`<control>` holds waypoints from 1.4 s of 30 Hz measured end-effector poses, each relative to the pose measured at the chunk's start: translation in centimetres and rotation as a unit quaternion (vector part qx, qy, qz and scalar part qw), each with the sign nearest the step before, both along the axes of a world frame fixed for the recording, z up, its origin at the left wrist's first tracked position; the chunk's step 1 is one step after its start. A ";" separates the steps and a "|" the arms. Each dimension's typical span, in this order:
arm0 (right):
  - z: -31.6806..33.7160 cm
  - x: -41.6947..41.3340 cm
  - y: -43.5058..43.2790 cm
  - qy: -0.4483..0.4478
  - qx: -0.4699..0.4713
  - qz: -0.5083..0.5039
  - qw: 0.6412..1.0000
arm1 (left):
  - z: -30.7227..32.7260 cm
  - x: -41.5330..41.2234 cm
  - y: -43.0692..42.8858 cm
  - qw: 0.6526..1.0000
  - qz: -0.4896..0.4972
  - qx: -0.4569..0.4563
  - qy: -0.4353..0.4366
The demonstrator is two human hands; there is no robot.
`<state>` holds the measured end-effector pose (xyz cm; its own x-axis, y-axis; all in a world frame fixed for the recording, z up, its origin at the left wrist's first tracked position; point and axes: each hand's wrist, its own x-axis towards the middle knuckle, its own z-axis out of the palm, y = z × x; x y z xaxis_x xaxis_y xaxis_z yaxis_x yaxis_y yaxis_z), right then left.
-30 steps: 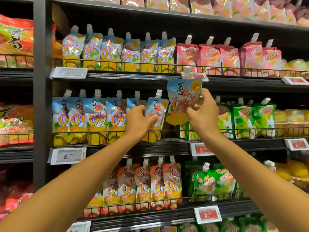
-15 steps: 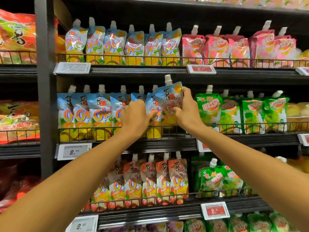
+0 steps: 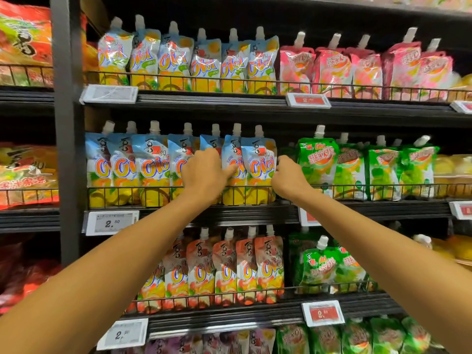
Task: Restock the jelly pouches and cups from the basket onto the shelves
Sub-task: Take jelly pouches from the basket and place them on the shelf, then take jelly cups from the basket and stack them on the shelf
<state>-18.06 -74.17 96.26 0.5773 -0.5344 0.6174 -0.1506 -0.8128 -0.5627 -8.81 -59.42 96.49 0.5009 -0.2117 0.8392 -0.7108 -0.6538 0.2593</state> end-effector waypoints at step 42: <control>-73.7 -25.0 5.2 0.354 0.456 -0.053 0.815 | -76.2 -18.9 16.2 0.592 0.113 -0.154 0.783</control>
